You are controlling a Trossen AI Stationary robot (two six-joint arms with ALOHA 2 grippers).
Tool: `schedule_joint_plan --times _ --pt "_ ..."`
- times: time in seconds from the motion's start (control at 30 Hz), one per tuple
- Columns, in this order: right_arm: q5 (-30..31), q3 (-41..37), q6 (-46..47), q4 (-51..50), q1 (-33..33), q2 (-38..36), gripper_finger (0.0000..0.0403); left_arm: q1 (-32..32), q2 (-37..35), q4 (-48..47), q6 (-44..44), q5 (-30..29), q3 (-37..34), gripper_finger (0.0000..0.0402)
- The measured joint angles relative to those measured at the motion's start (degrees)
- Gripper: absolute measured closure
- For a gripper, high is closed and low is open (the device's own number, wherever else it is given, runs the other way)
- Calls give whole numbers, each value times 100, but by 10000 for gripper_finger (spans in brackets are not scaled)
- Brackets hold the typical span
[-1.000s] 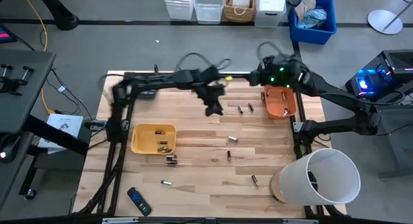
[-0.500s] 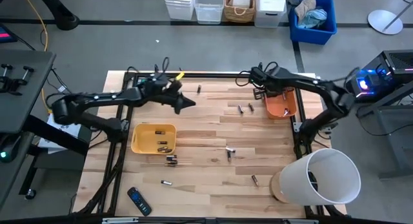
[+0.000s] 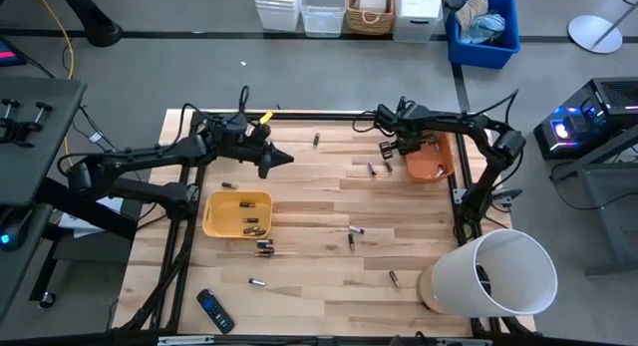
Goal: Sort batteries
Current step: Adjust the orange bin, then put the silver battery into the orange bin
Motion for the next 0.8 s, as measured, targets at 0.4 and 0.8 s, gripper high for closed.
schedule_joint_plan --times 0.4,0.8 --pt "-818 4 568 948 346 2 403 0 5 -231 348 -117 0 401" --pt "-439 4 601 617 97 -1618 403 -574 1112 735 1294 -924 65 401"
